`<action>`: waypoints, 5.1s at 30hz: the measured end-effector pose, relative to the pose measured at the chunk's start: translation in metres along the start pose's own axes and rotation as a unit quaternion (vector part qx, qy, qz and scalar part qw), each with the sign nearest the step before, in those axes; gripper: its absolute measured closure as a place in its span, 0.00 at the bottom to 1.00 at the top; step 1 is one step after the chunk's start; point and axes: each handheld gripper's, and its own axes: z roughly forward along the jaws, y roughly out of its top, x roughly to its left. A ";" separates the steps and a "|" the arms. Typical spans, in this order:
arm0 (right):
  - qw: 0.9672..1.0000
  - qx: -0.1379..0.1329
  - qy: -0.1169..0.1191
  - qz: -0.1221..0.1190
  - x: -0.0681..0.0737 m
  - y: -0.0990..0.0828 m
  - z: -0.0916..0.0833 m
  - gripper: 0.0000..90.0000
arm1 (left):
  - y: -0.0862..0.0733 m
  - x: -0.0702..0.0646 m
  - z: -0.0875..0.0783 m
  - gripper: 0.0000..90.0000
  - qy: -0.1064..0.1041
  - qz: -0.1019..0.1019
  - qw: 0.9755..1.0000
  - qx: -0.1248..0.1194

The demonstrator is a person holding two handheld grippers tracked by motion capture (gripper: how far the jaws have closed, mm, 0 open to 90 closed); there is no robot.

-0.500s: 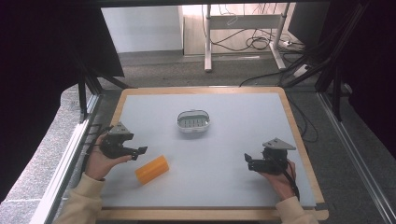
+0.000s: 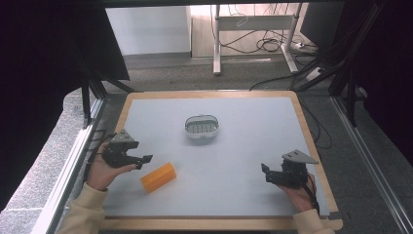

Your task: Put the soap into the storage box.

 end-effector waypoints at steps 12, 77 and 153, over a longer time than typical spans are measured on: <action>1.000 -0.003 -0.004 0.015 -0.009 -0.001 0.006 0.13 | -0.002 0.000 0.001 0.27 -0.003 0.005 1.000 0.012; 1.000 0.009 0.017 0.011 -0.001 -0.003 0.008 0.13 | 0.011 -0.064 0.043 0.31 -0.053 0.087 0.980 0.170; 1.000 0.001 0.028 0.005 -0.001 -0.003 0.011 0.14 | 0.047 -0.031 0.004 0.69 -0.031 0.033 0.992 0.116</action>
